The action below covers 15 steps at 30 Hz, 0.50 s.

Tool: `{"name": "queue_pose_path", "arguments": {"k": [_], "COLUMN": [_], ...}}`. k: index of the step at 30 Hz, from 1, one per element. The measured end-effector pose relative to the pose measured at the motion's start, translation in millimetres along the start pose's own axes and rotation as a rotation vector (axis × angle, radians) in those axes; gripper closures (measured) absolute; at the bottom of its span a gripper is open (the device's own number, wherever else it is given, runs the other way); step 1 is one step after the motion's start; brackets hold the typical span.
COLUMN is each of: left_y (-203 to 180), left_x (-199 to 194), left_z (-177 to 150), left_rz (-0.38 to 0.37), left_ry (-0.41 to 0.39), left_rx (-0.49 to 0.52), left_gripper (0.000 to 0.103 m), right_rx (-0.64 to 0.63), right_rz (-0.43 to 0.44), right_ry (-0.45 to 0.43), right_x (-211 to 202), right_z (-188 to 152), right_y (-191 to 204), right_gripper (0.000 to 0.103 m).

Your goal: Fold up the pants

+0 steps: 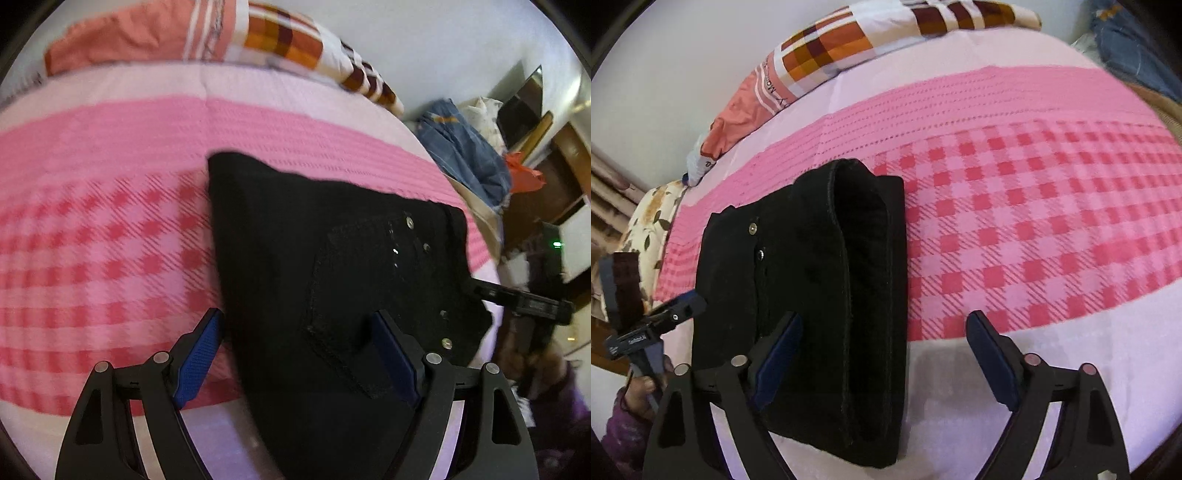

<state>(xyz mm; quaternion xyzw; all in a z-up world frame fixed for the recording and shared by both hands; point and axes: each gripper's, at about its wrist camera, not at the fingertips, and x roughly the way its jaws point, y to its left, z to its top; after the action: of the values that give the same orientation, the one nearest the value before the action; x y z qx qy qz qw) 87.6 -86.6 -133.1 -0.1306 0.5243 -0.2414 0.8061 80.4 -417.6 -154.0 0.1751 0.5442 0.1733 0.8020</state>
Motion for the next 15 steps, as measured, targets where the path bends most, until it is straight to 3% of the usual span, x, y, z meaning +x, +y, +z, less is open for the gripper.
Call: {"name": "queue_pose_path", "arguments": {"k": [2, 5, 7, 10, 12, 14, 15], "left_y": [0.1, -1.5, -5.8, -12.0, -15.6, -13.7, -9.6], "left_x": [4.4, 8.1, 10.9, 12.6, 13.4, 13.2, 12.4], "left_z": [4.0, 12.4, 16.0, 14.9, 12.3, 12.4, 11.8], "left_rz": [-0.016, -0.026, -0.038, -0.027, -0.013, 0.002, -0.006], "left_ry": [0.016, 0.064, 0.08, 0.064, 0.048, 0.033, 0.03], "left_rx": [0.009, -0.004, 0.02, 0.068, 0.095, 0.094, 0.081], "left_gripper": [0.022, 0.021, 0.021, 0.021, 0.026, 0.036, 0.038], "right_rx": [-0.023, -0.019, -0.022, 0.012, -0.005, -0.036, -0.047], "right_rz": [0.015, 0.1, 0.108, 0.185, 0.194, 0.167, 0.143], "right_ry": [0.003, 0.046, 0.055, 0.081, 0.089, 0.092, 0.094], "right_x": [3.0, 12.0, 14.4, 15.4, 15.0, 14.8, 15.5], "right_z": [3.3, 8.3, 10.2, 11.9, 12.0, 13.5, 14.2], "right_y": [1.1, 2.1, 2.7, -3.8, -3.6, 0.6, 2.7], "right_gripper": [0.03, 0.058, 0.059, 0.069, 0.073, 0.073, 0.062]}}
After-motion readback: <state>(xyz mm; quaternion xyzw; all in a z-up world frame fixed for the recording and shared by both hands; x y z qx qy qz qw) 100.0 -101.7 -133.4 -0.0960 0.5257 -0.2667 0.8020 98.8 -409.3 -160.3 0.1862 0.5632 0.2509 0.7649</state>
